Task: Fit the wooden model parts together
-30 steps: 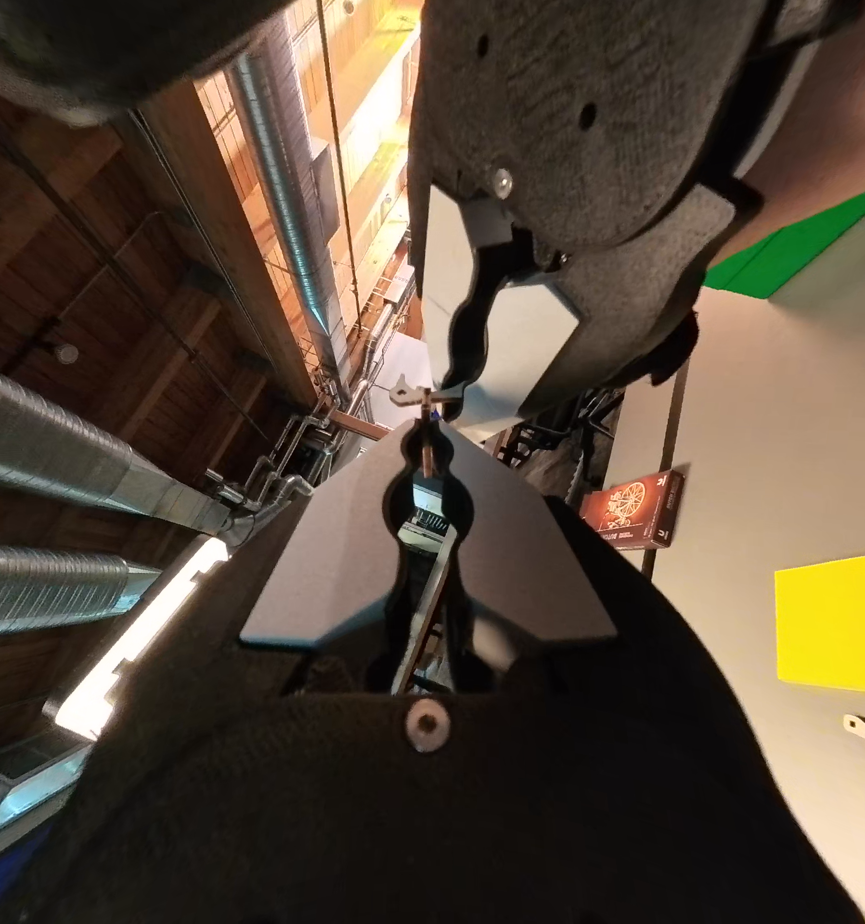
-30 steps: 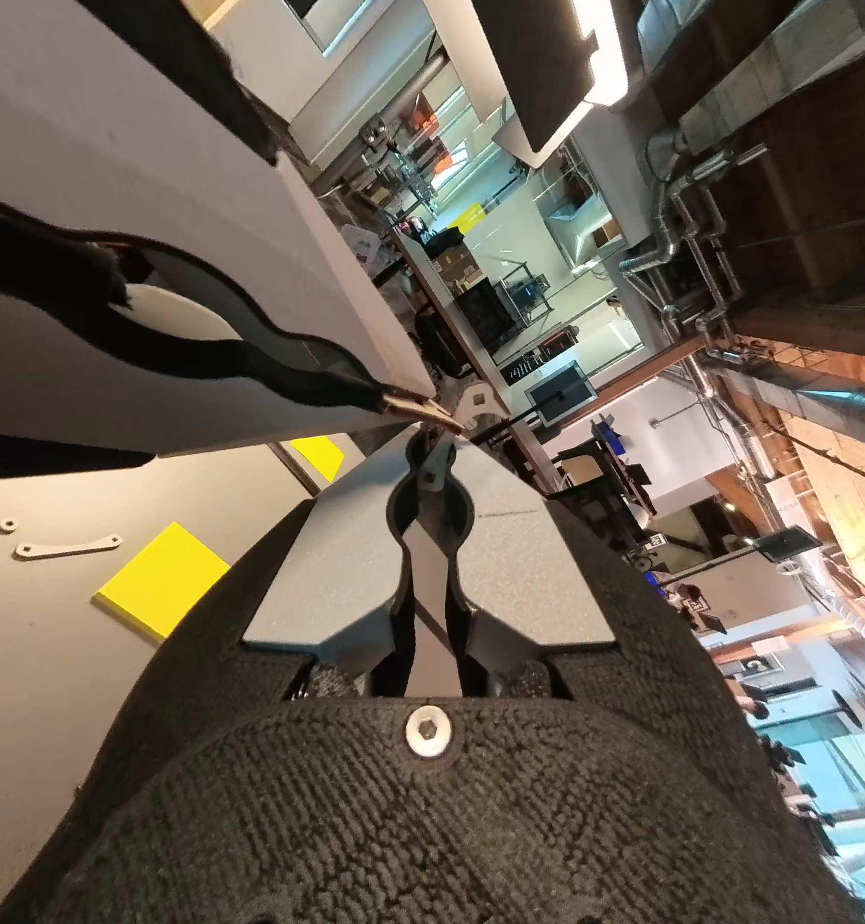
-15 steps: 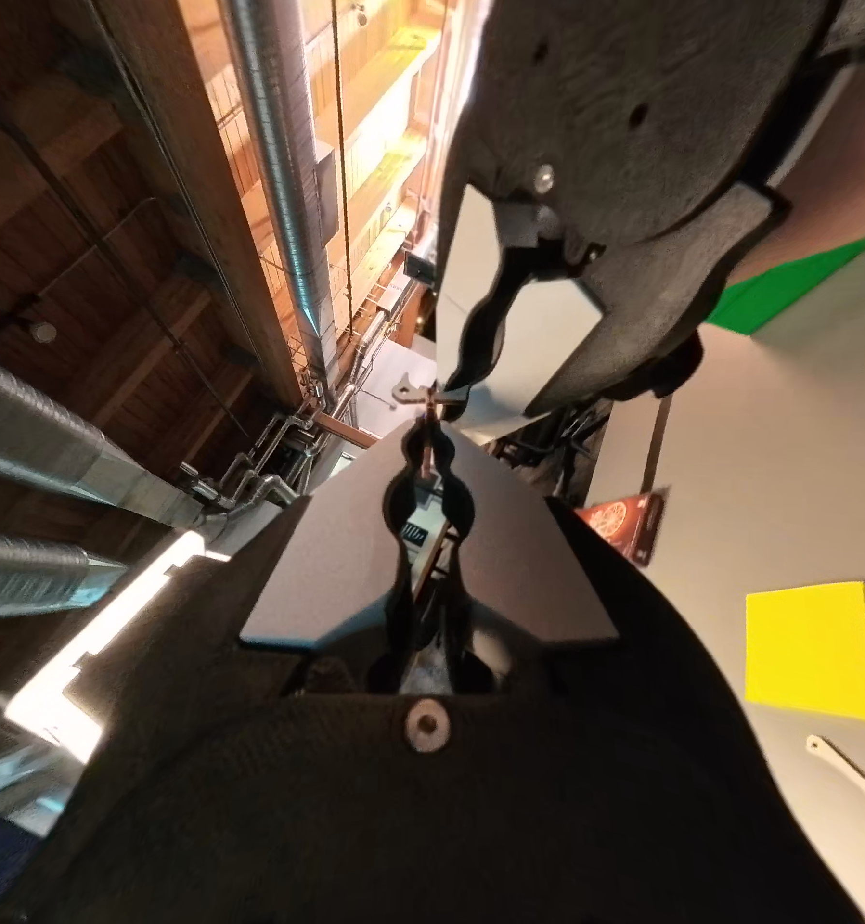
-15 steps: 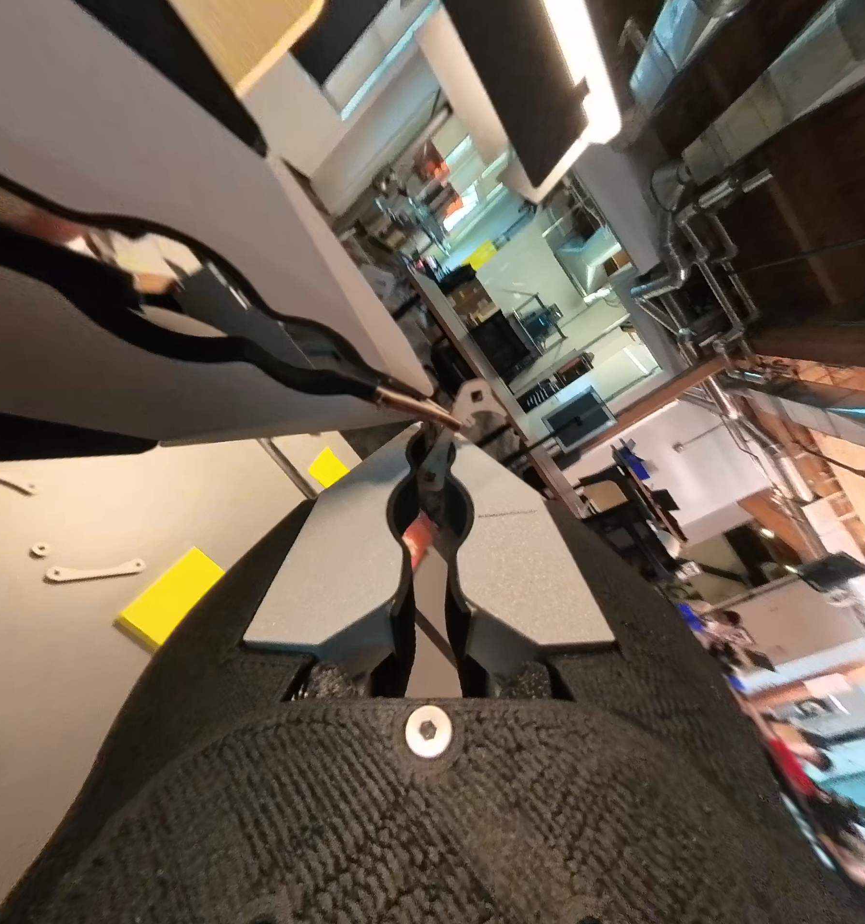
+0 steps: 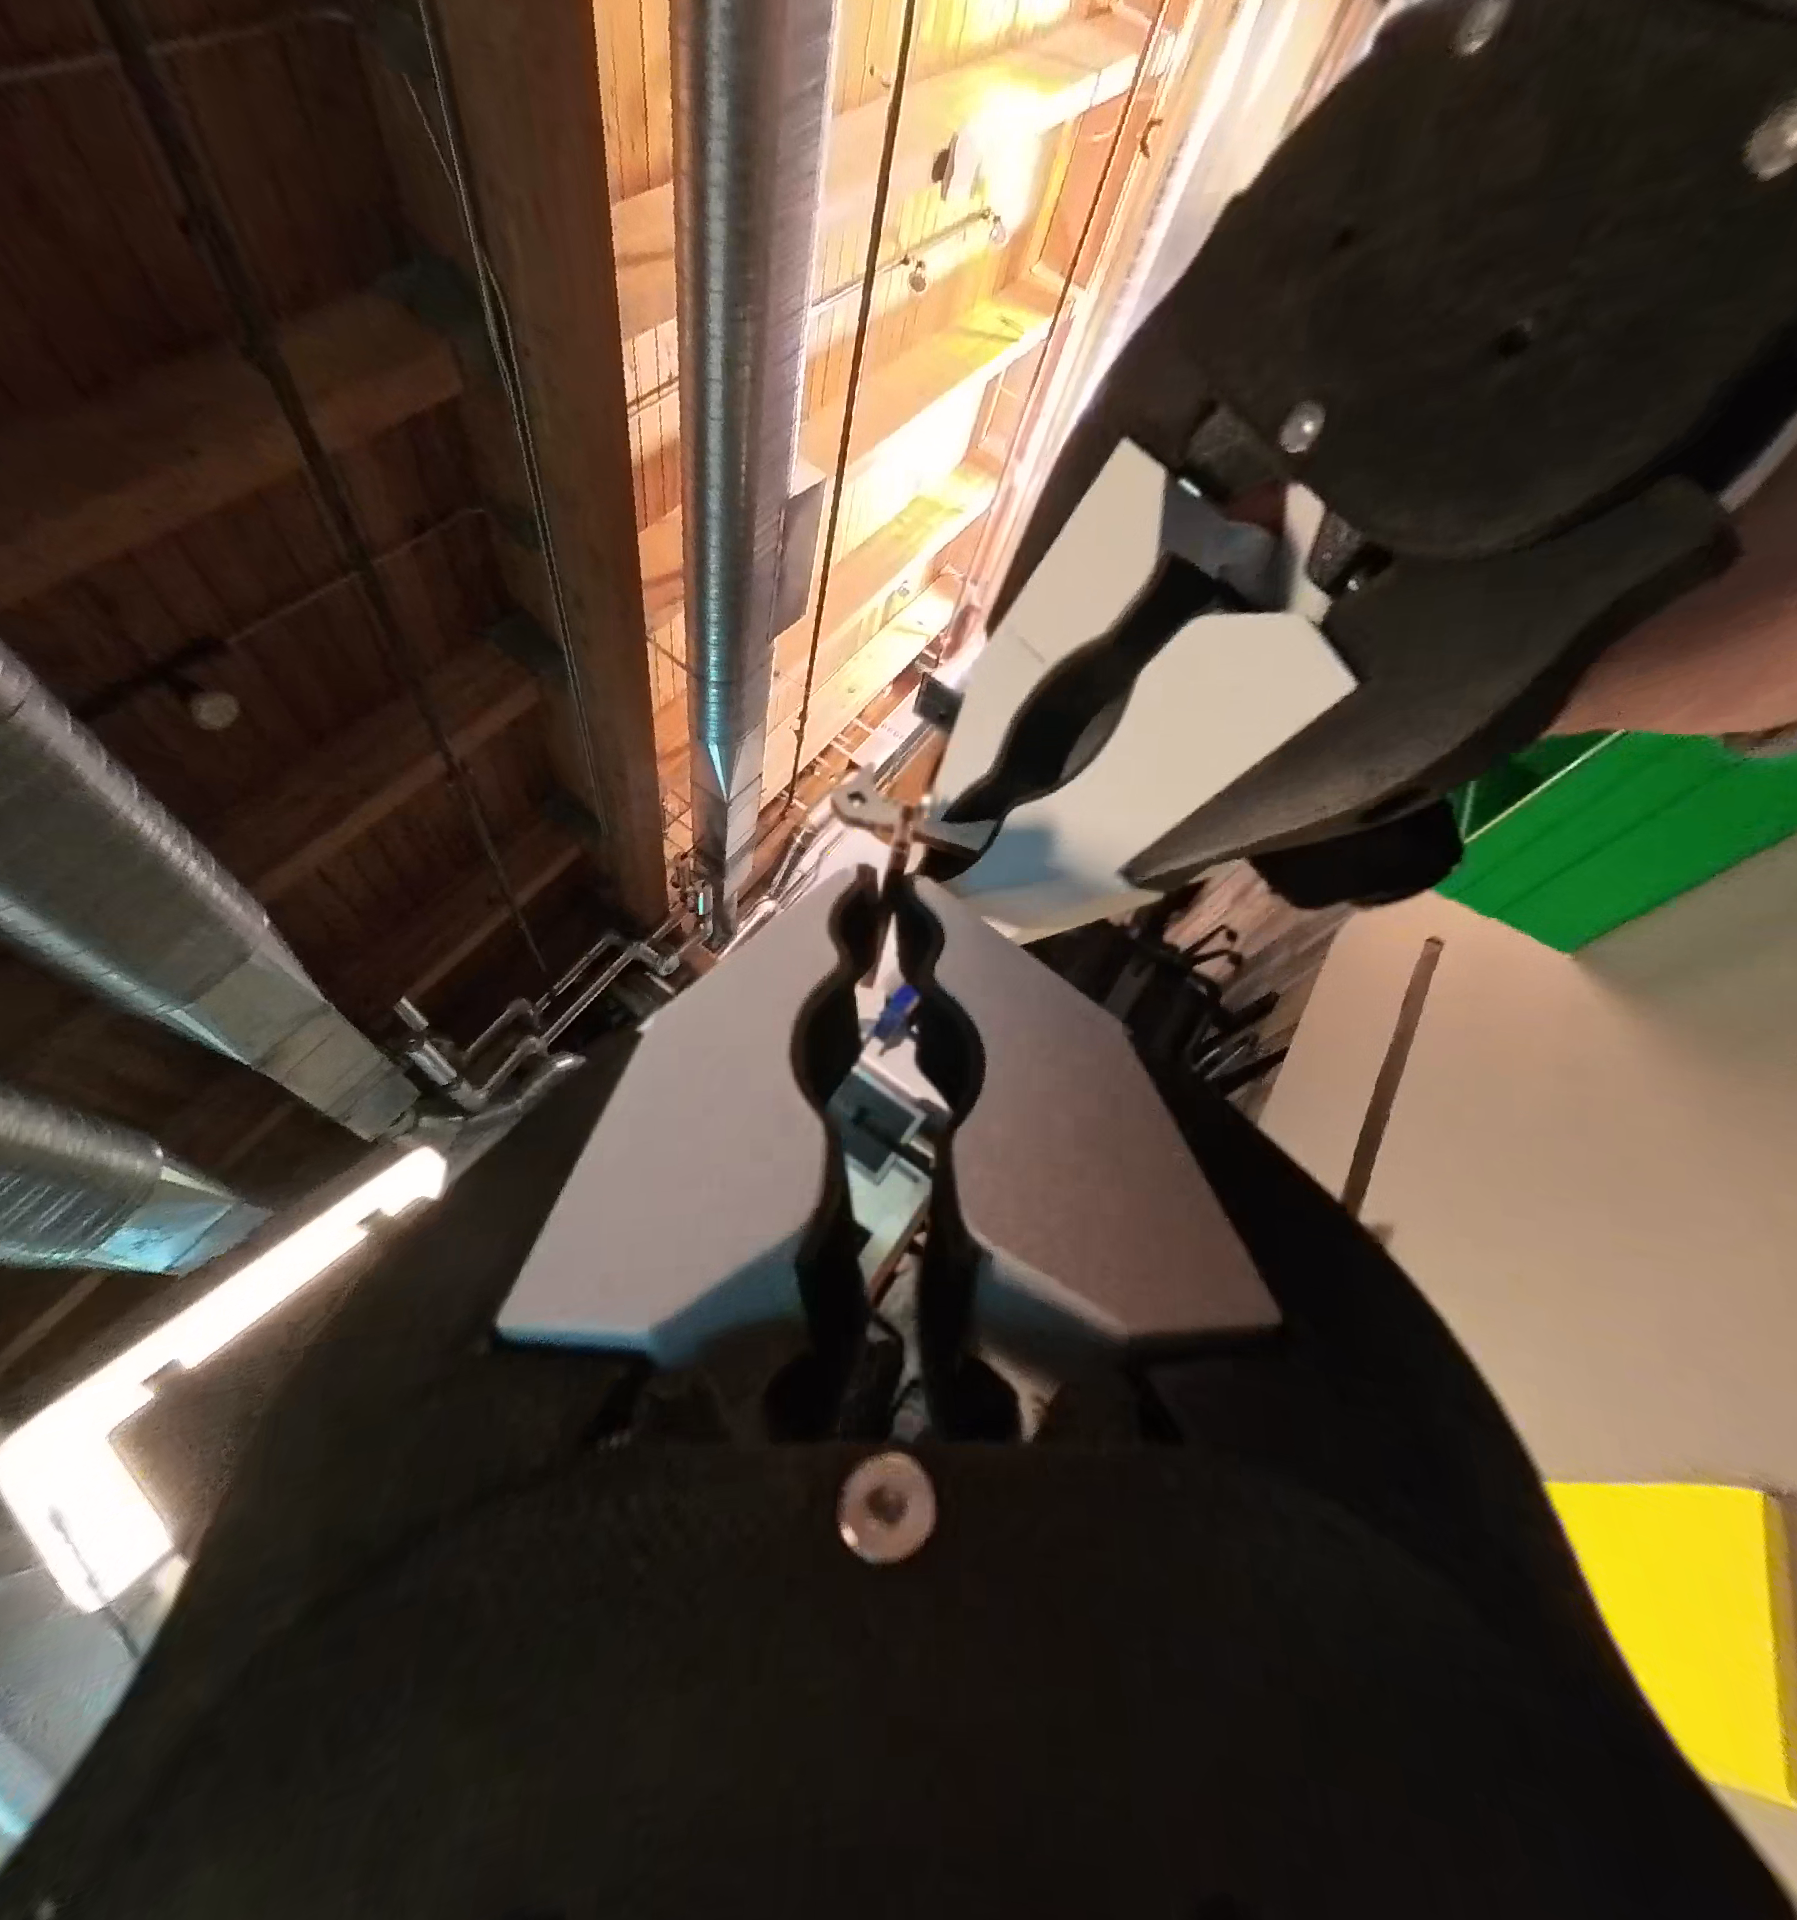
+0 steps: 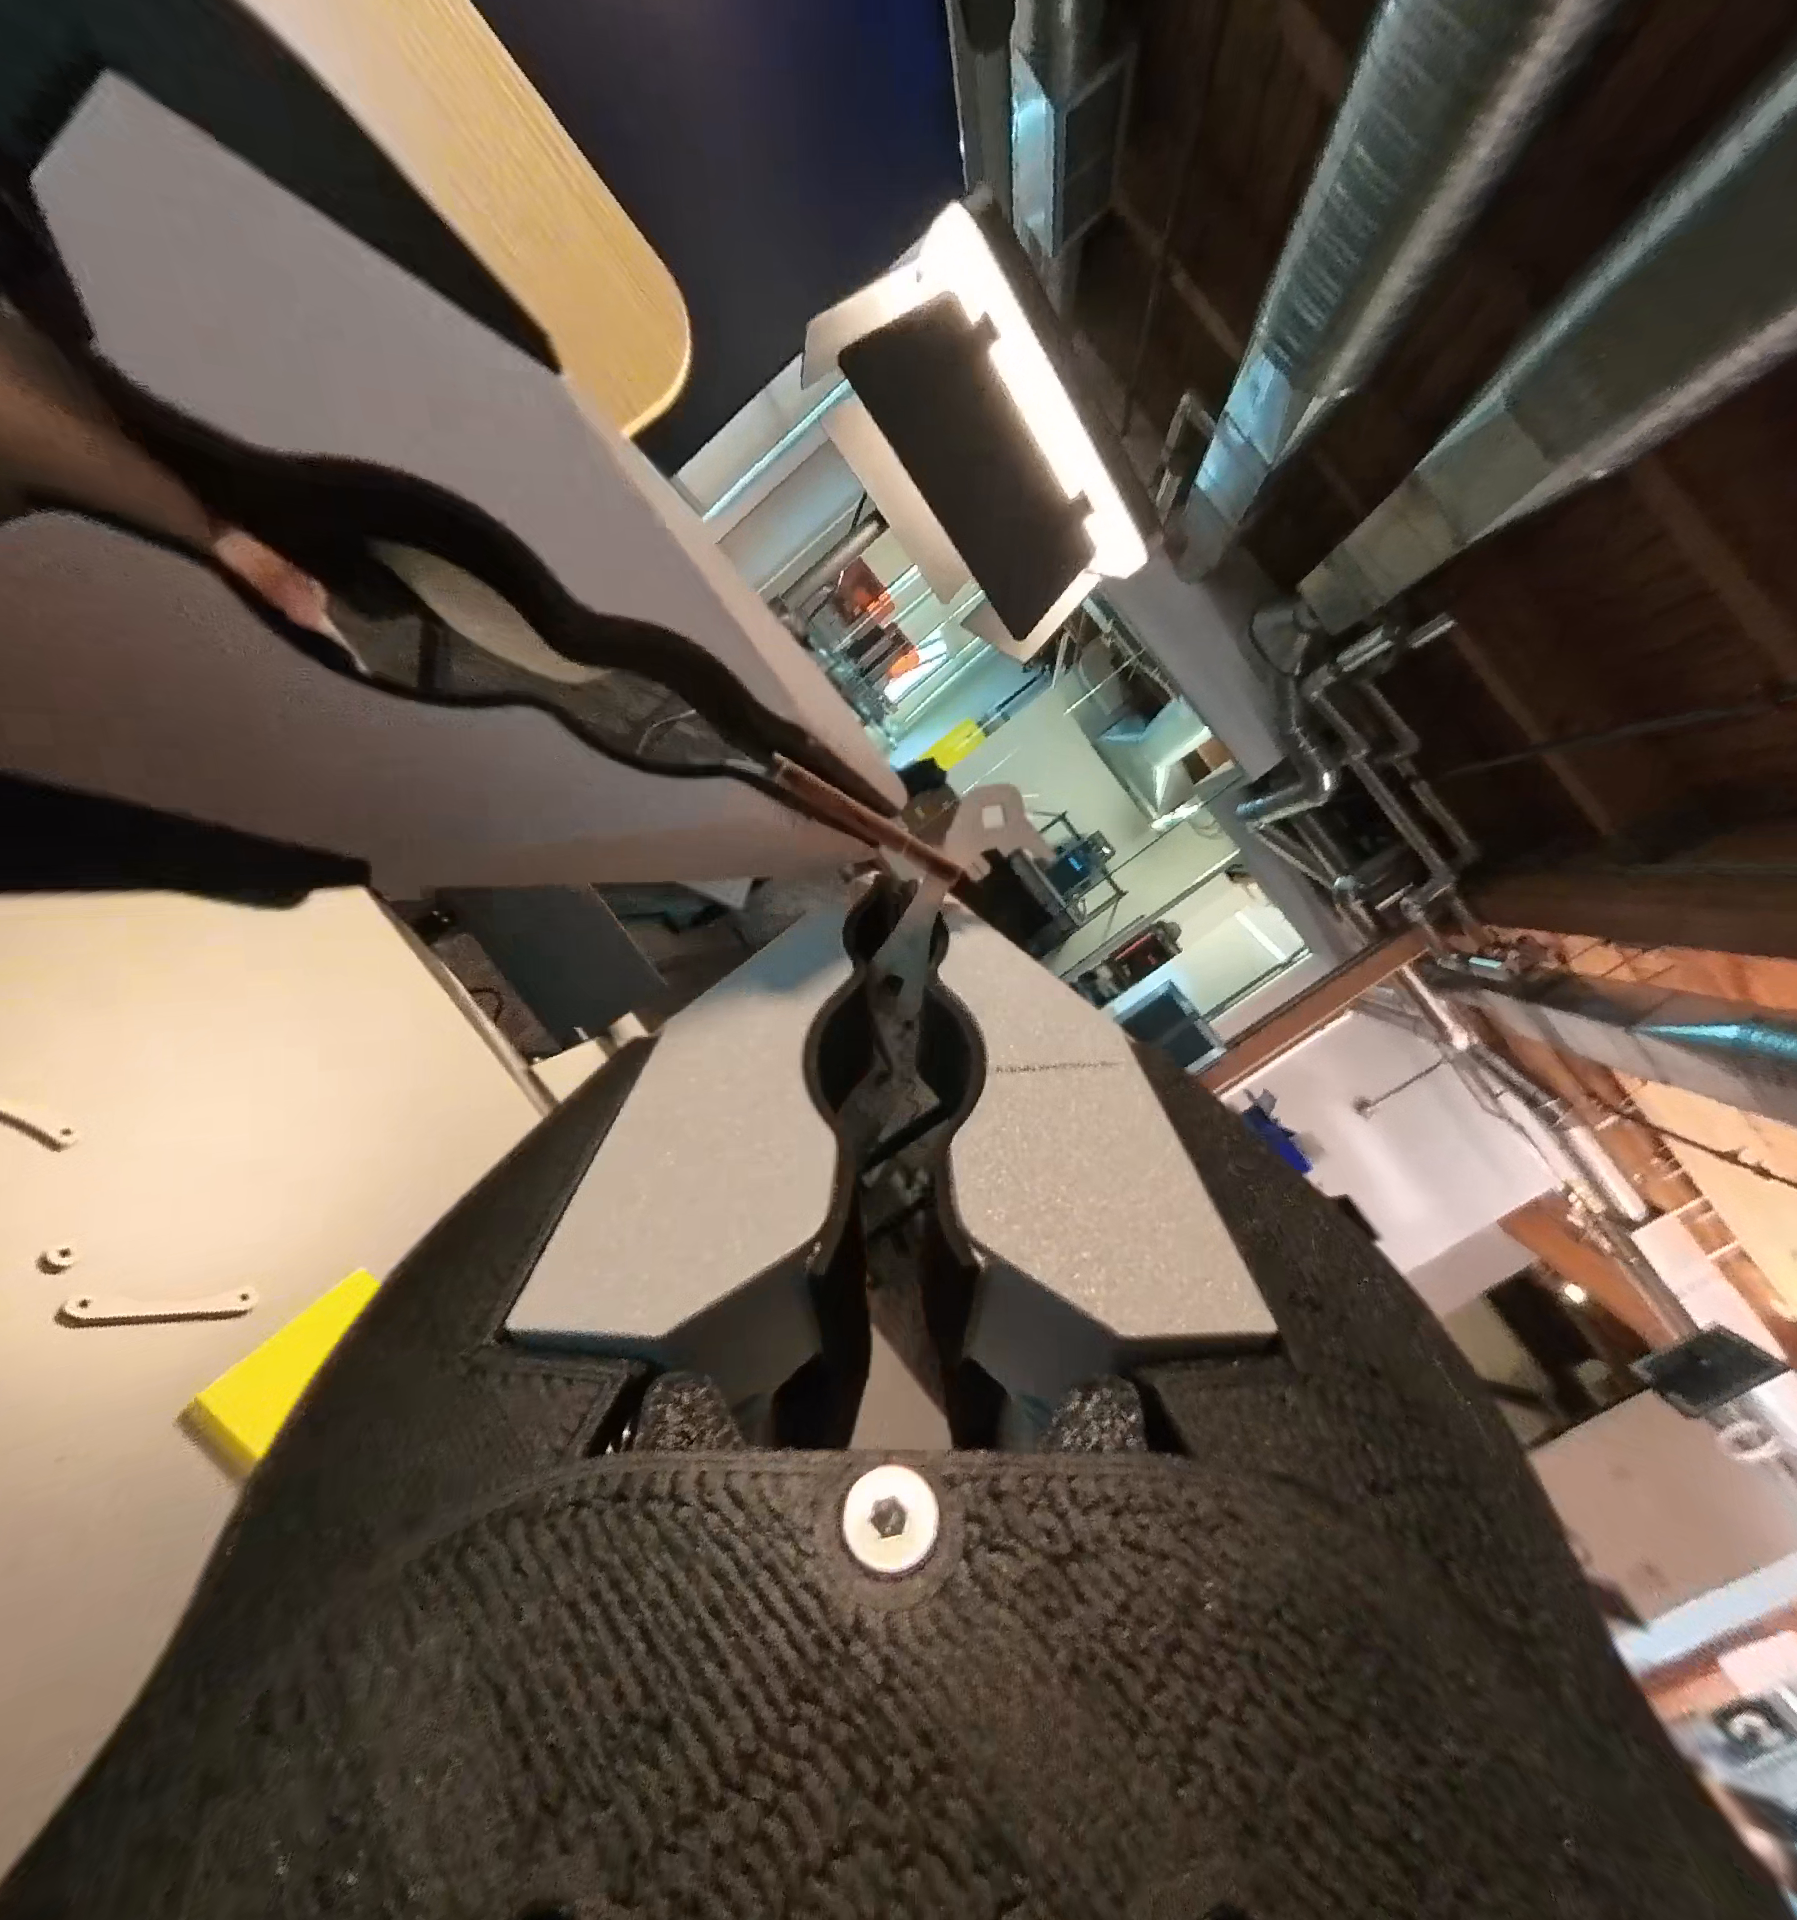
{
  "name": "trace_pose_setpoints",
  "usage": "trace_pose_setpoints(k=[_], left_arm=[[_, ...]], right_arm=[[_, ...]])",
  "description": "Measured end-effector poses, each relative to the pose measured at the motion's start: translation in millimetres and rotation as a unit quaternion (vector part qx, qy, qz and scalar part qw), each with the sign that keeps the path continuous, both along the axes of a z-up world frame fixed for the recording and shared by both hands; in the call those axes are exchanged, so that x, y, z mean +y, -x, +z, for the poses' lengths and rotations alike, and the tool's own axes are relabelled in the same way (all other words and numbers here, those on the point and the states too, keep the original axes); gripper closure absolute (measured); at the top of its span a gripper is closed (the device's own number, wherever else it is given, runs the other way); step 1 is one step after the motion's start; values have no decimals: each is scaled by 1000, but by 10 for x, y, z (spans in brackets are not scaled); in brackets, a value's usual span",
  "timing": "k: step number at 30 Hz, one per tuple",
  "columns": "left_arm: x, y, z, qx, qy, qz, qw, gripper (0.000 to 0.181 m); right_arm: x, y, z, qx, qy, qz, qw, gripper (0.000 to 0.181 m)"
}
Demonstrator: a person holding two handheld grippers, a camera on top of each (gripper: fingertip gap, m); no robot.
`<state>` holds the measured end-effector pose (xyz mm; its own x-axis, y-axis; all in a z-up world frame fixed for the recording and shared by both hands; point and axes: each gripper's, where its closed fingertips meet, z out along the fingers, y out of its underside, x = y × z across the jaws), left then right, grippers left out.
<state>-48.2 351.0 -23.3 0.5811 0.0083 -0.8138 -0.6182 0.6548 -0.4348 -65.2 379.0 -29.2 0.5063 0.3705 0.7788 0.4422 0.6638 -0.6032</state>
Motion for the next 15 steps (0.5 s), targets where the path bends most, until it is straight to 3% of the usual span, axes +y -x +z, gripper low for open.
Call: trace_pose_setpoints(k=[10,12,15], left_arm=[[-119,-82,66,-81,37,-127,988,179],[-117,-76,74,-82,21,-113,990,179],[-88,-65,58,-34,-36,-30,998,180]], right_arm=[[-126,-77,89,-10,-84,29,996,181],[-123,-73,96,-4,-80,27,996,181],[-92,-64,99,5,-60,13,998,181]])
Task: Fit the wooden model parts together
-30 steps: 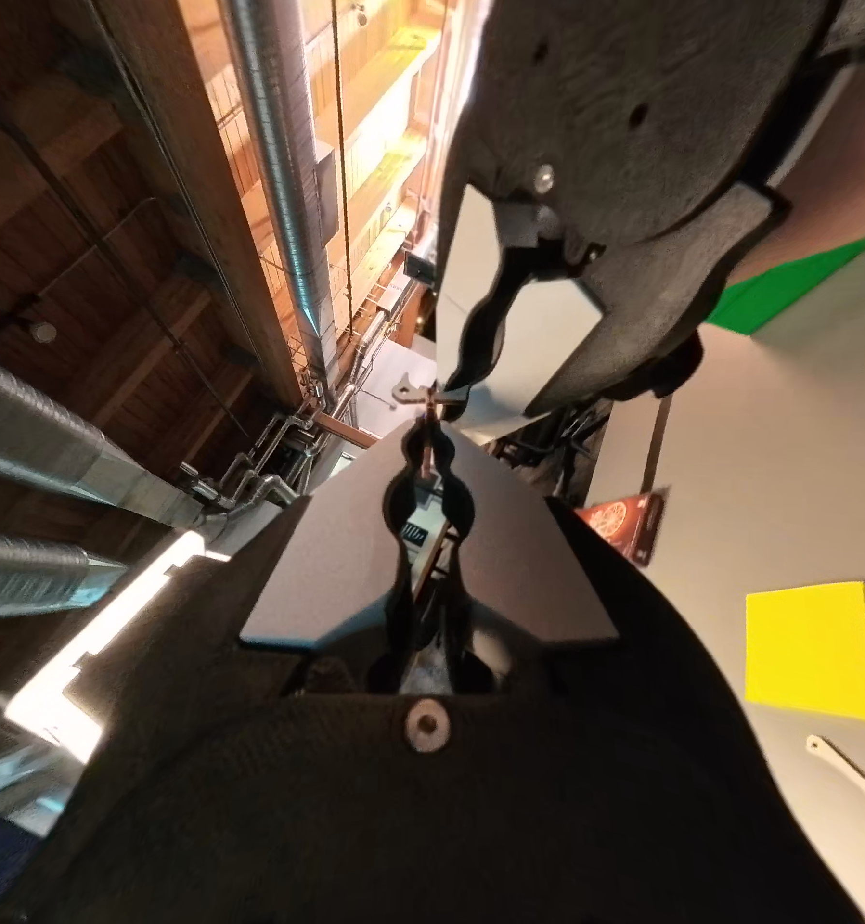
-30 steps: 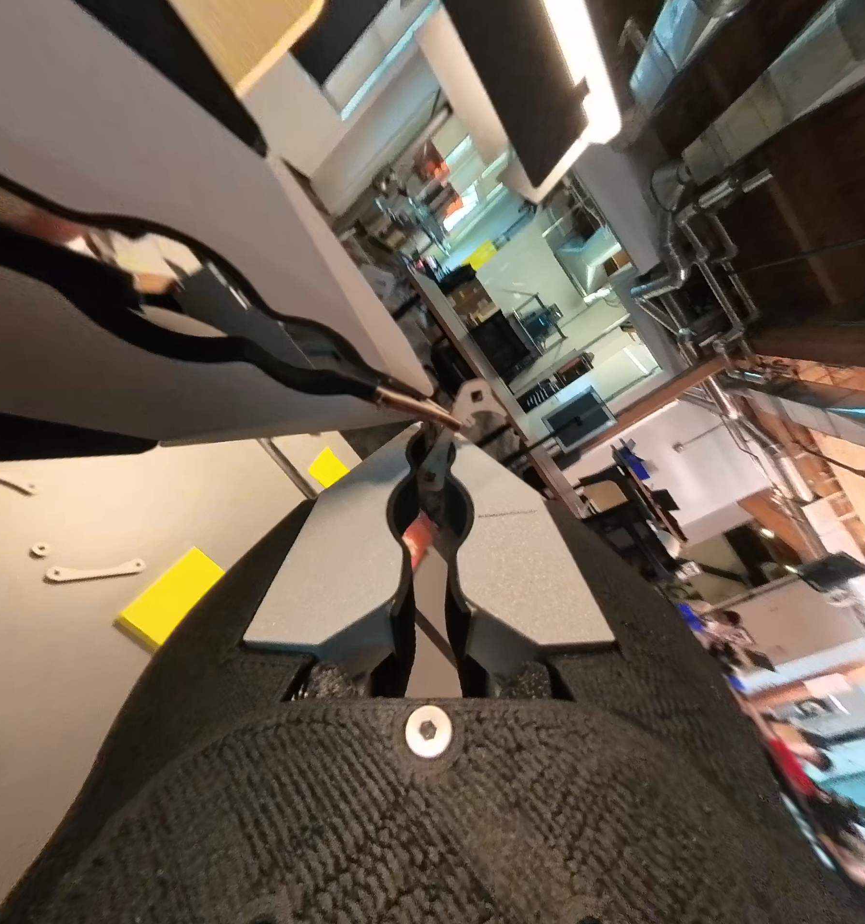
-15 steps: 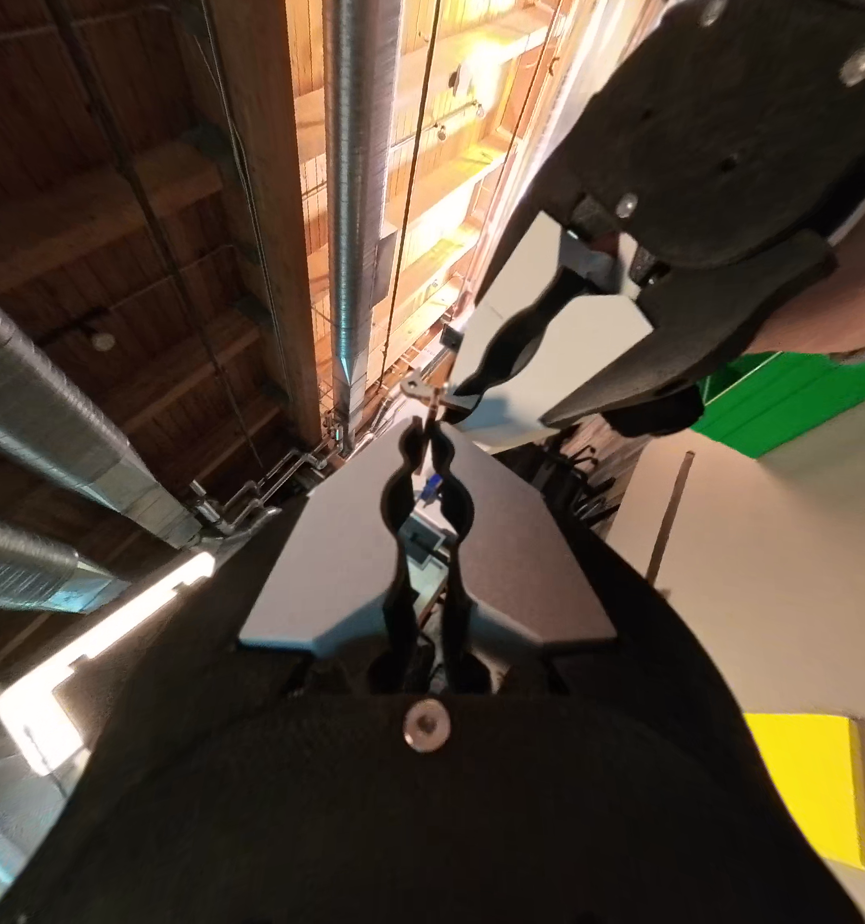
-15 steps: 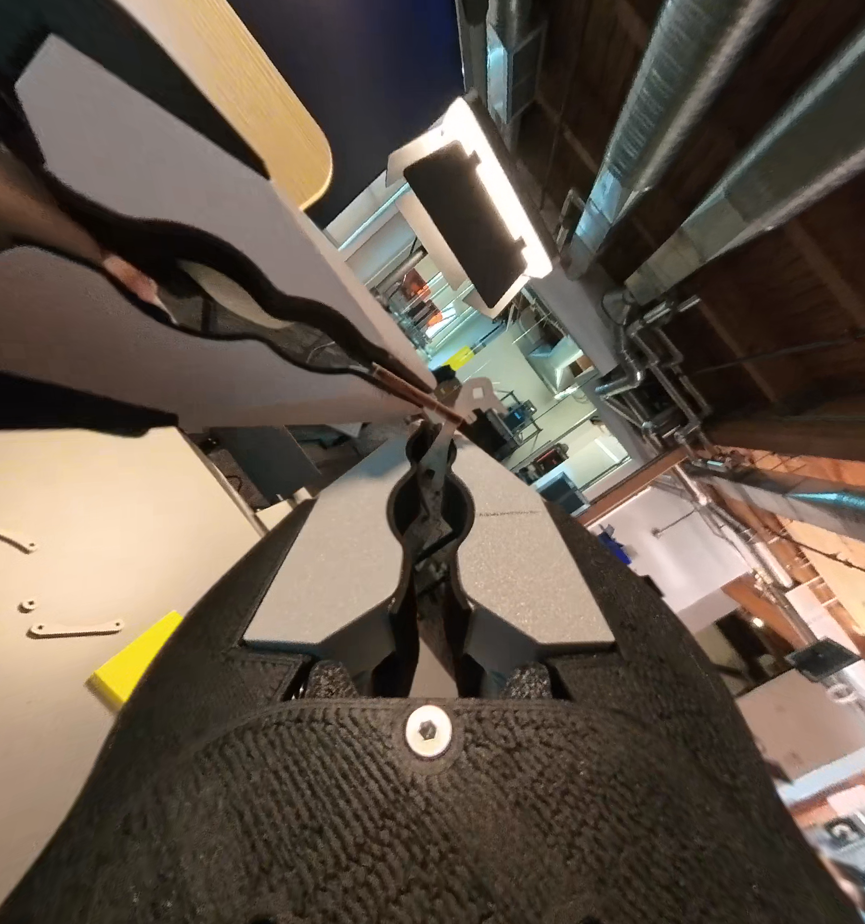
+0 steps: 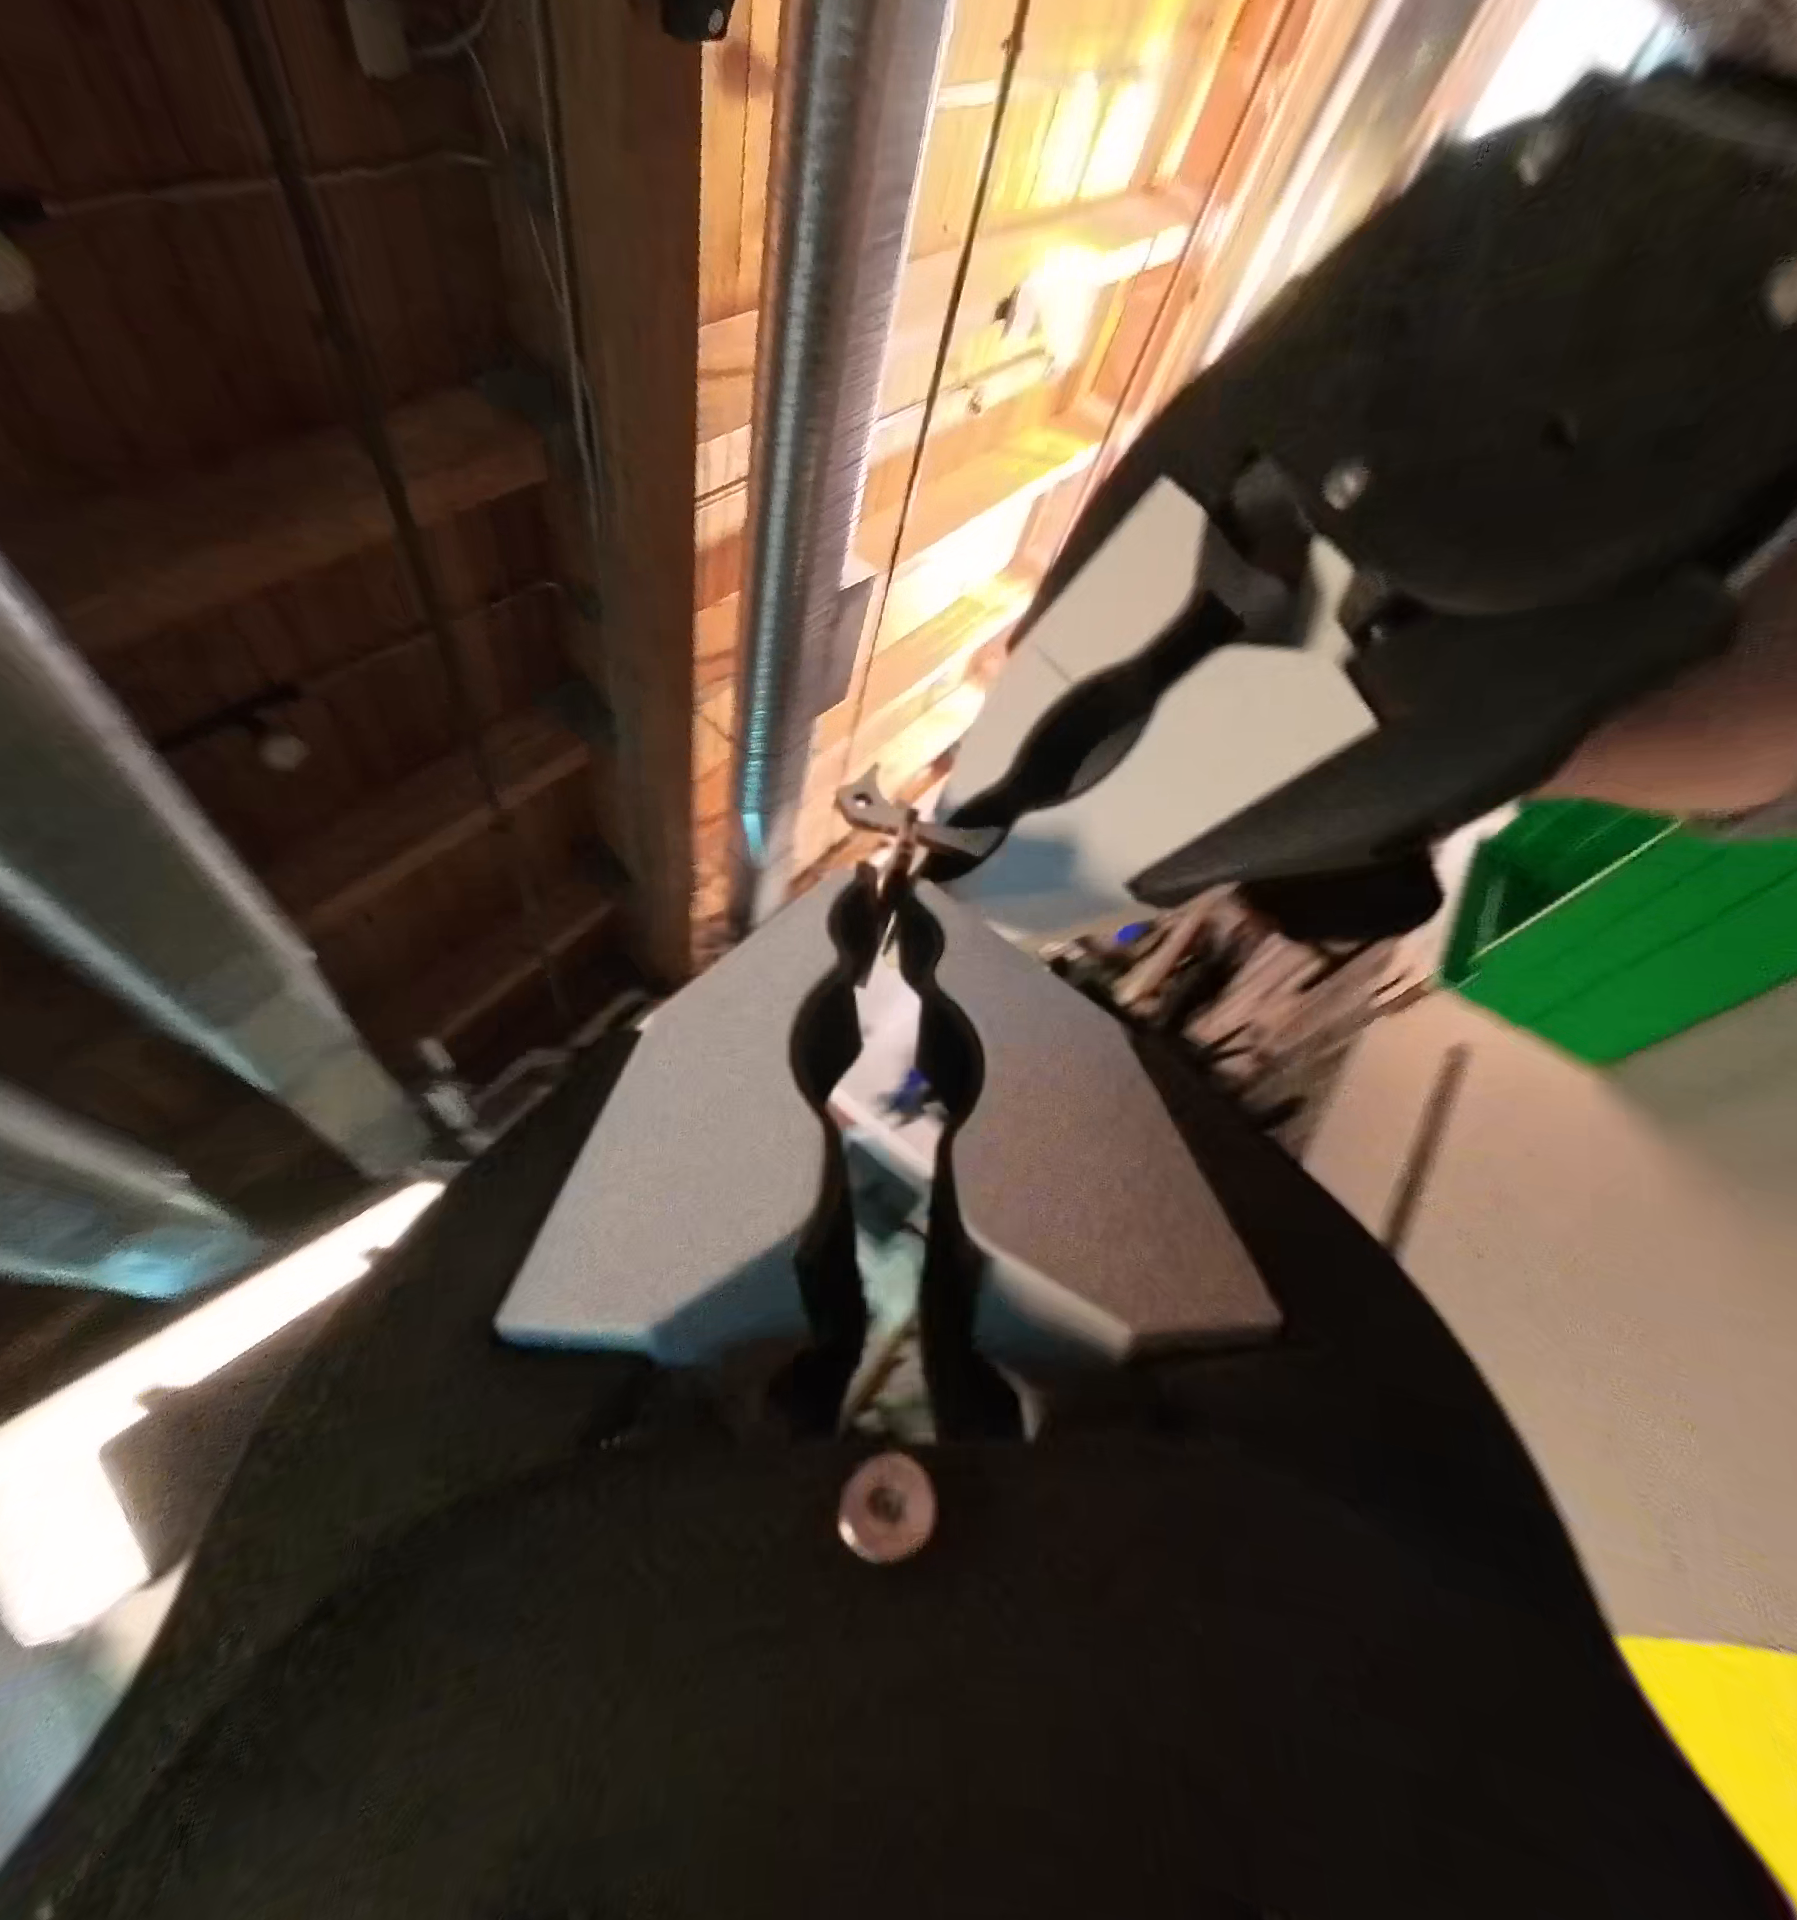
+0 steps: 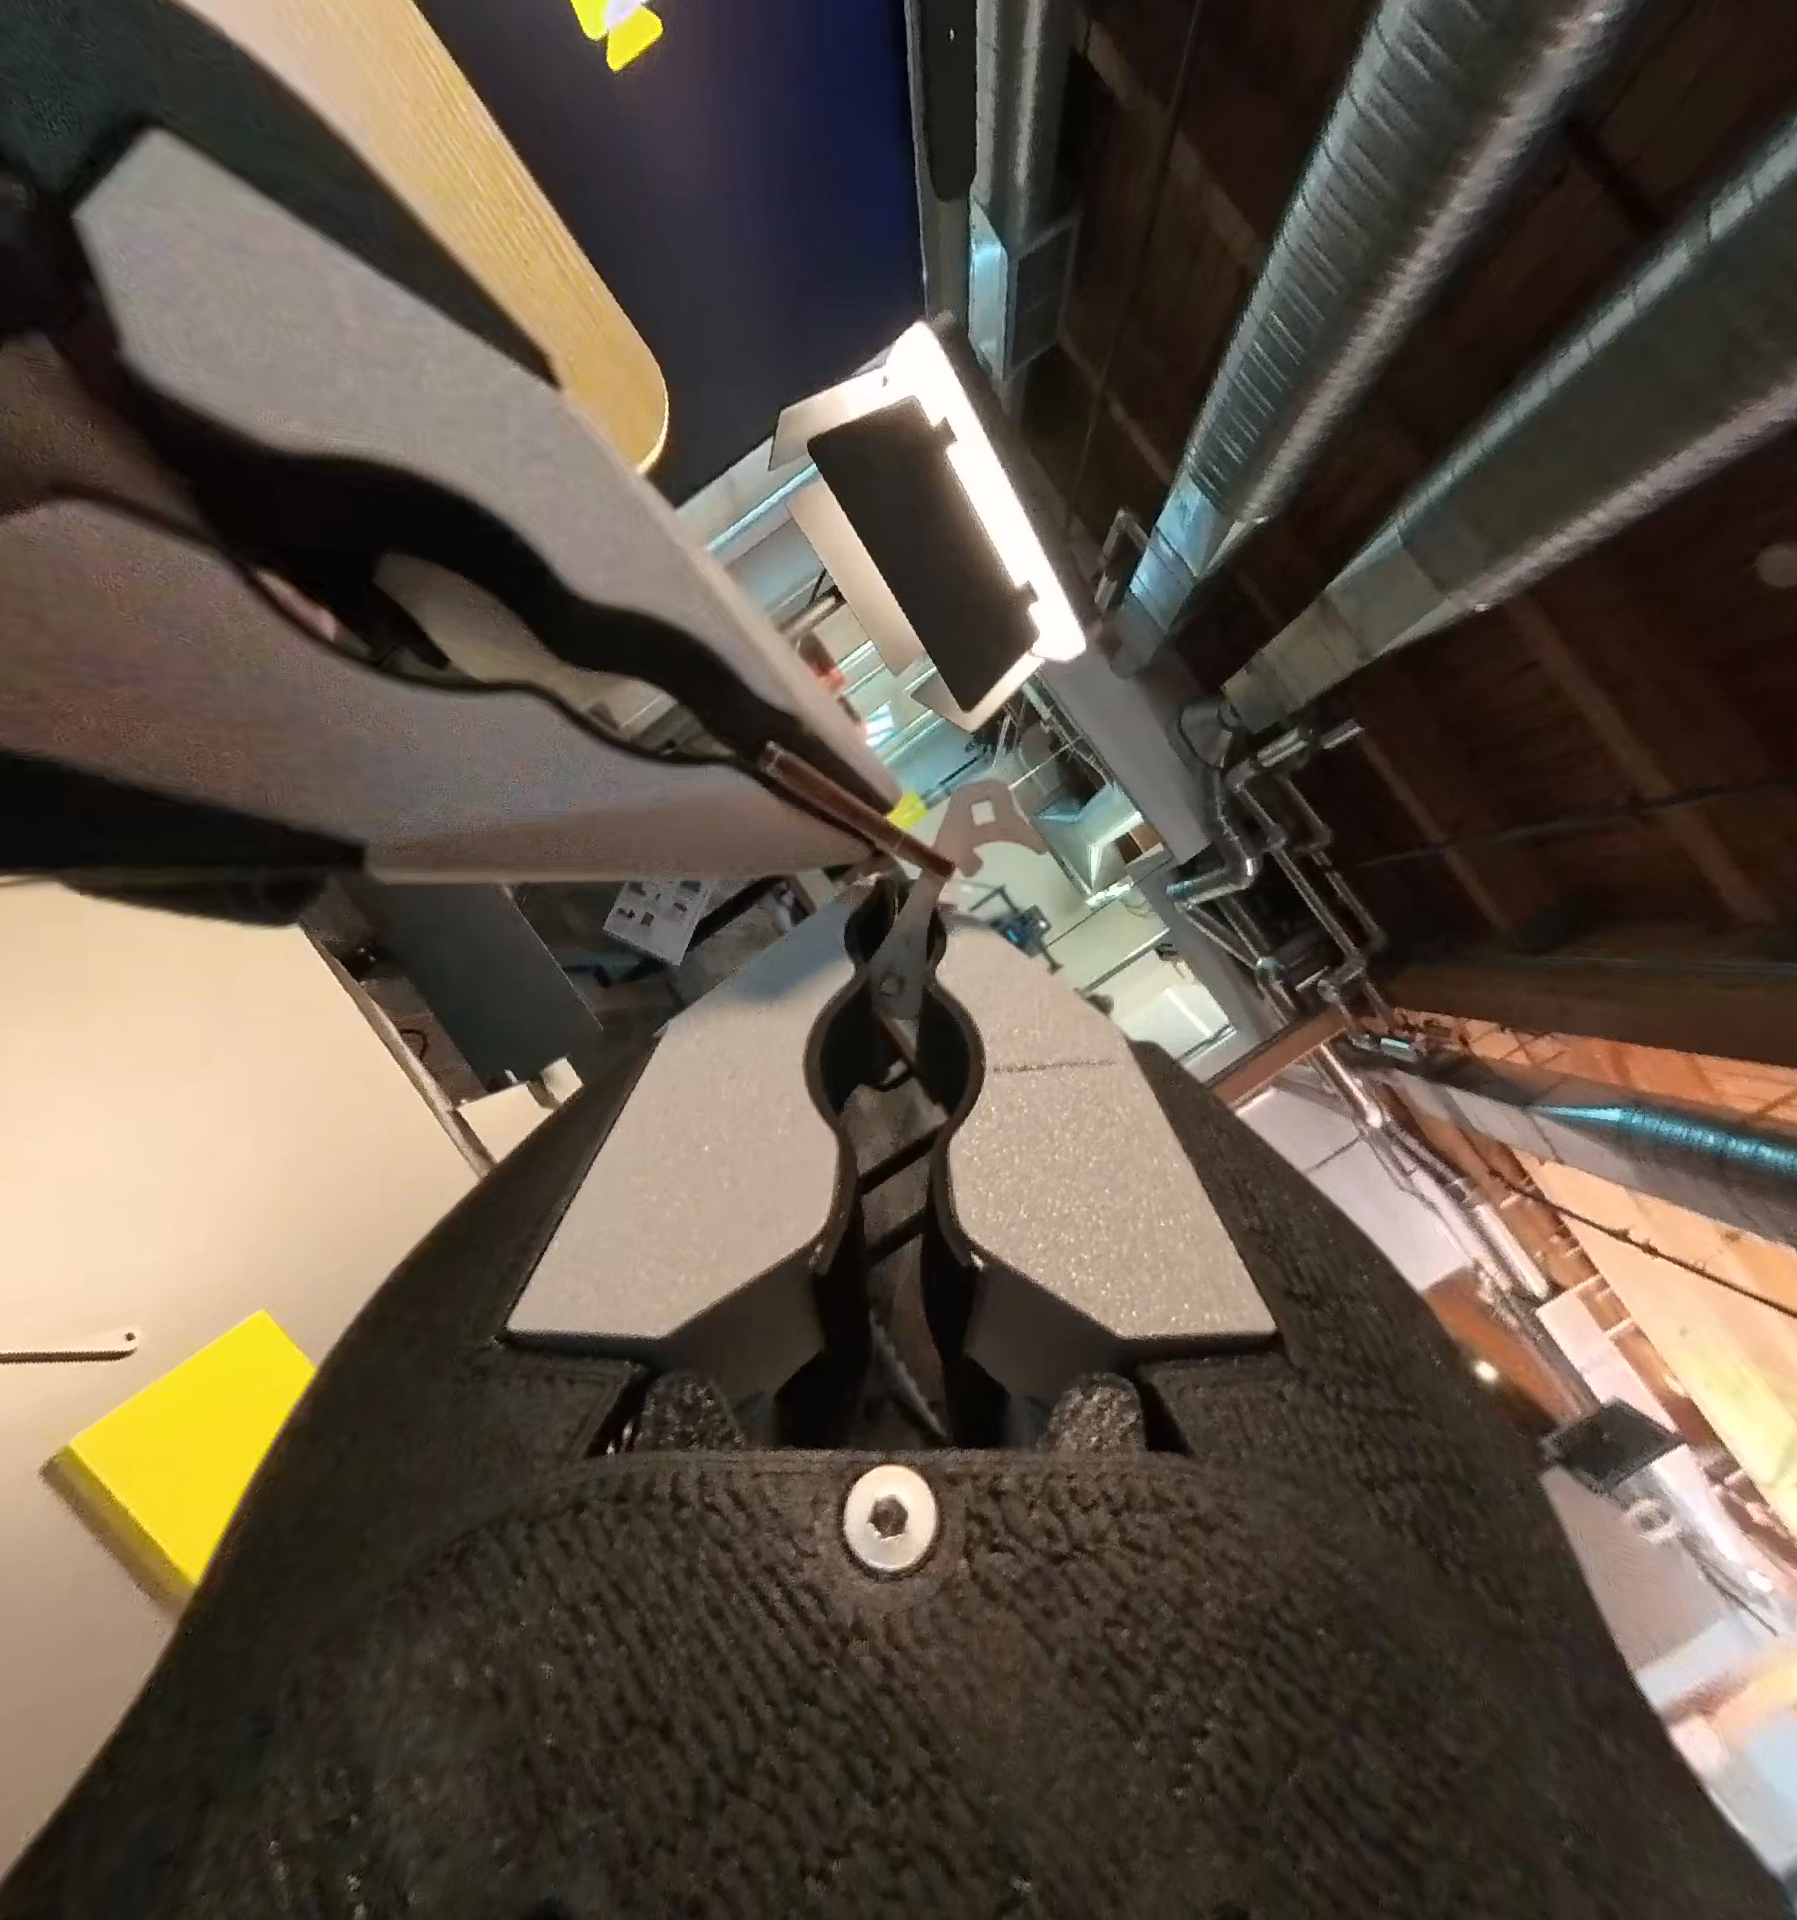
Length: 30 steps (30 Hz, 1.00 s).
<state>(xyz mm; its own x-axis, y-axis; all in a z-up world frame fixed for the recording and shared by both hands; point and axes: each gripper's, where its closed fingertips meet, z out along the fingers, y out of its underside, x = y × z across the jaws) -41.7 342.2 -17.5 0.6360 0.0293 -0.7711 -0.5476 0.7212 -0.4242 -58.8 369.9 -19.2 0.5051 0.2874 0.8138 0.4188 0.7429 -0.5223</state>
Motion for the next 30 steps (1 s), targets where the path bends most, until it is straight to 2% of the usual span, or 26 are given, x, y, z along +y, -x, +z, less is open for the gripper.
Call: trace_pose_setpoints(k=[3,9,13,16,20,24,30], left_arm=[[9,5,-4,36,-54,68,996,181],[11,29,-29,89,-86,129,984,181],[-5,15,-30,84,-69,117,987,181],[-12,5,-48,99,-64,113,987,181],[26,-10,-135,125,-29,88,988,181],[60,-29,-225,145,10,66,987,181],[94,-32,-194,134,7,89,987,181]], right_arm=[[9,9,6,13,23,1,1000,181],[23,40,-41,5,38,8,999,181],[-1,43,-55,-1,37,19,999,181],[-8,32,-67,-19,13,3,1000,181],[31,7,-165,-66,-10,-10,998,181],[86,-36,-262,-121,-44,-51,990,181],[136,-44,-235,-109,-33,-67,991,181]])
